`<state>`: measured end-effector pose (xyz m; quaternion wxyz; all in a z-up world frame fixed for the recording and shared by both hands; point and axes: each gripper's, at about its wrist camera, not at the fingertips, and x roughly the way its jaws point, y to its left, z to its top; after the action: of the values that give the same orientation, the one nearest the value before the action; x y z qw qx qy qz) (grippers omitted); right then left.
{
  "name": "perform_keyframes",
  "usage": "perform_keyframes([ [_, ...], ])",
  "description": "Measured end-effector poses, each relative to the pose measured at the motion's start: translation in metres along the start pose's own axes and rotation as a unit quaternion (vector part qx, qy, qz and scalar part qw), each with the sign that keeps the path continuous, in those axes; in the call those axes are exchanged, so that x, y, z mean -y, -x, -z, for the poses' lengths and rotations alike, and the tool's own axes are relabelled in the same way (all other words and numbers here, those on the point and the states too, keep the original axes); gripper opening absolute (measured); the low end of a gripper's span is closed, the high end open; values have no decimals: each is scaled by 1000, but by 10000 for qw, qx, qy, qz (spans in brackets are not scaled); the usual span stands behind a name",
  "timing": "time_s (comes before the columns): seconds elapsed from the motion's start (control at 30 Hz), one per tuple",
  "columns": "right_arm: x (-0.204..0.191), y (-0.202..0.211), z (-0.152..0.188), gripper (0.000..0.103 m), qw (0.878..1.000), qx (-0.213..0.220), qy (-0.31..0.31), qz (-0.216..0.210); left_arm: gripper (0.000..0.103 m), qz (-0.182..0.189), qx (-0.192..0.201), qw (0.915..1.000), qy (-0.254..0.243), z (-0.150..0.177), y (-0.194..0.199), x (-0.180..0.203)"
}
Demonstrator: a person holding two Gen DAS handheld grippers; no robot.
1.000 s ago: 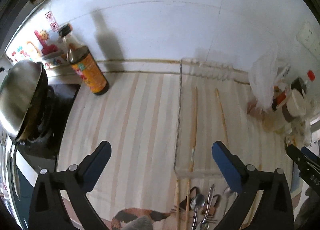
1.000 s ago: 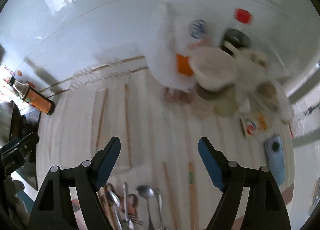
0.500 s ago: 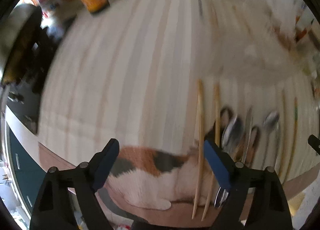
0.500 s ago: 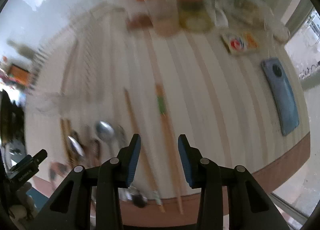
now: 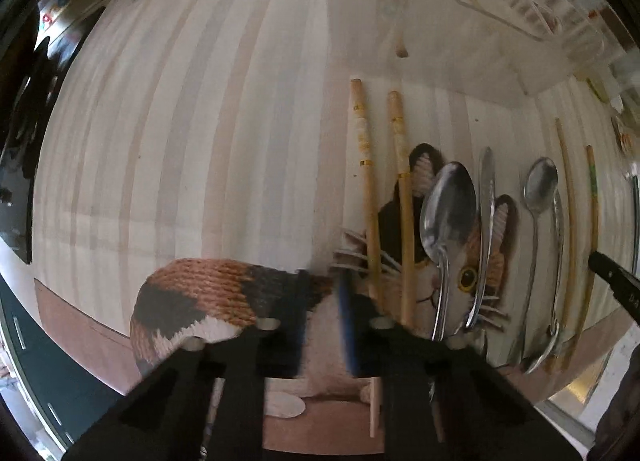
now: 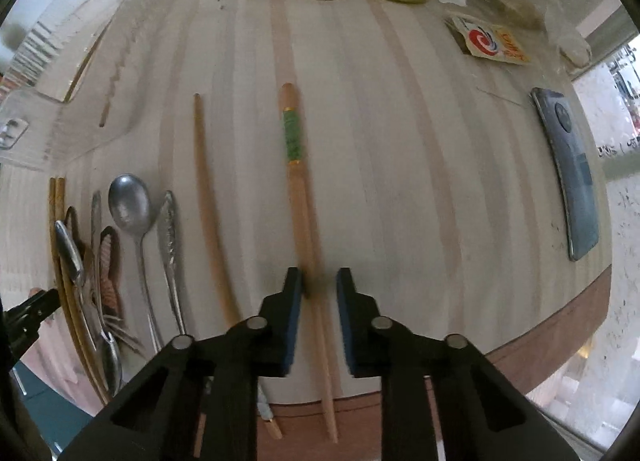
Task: Organize utensils
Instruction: 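Grasp the green-banded chopstick with the right tool while the left tool grasps a chopstick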
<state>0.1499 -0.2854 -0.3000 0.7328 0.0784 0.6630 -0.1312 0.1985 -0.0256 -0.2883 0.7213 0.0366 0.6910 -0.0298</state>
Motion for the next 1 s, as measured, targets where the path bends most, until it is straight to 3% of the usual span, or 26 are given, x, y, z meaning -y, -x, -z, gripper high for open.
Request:
perform_keyframes([
  [0.23, 21, -1, 30, 7, 9995, -280, 54, -146, 4, 84, -133, 9998, 93, 31, 2, -12],
  [0.37, 29, 1, 42, 7, 9991, -336, 20, -247, 6, 847, -143, 9943, 632, 35, 6, -32],
  [0.47, 35, 0, 41, 7, 9987, -401, -78, -293, 16, 1132, -139, 9916, 618, 29, 9, -31],
  [0.53, 38, 0, 41, 7, 9988, -405, -55, -269, 29, 1103, -57, 9927, 485, 25, 12, -23],
  [0.67, 48, 3, 39, 7, 9990, -392, -9, -210, 31, 884, -57, 9959, 202, 13, 9, -3],
  [0.73, 45, 0, 31, 7, 9990, -401, 18, -185, 28, 787, 83, 9968, 97, 15, 11, 4],
  [0.8, 44, 0, 32, 7, 9990, -417, 48, -159, 7, 534, 36, 9986, 22, 10, 11, 11],
  [1.0, 16, 0, 38, 7, 9983, -536, 236, -63, 4, 347, -130, 9993, 55, 31, 15, -16],
])
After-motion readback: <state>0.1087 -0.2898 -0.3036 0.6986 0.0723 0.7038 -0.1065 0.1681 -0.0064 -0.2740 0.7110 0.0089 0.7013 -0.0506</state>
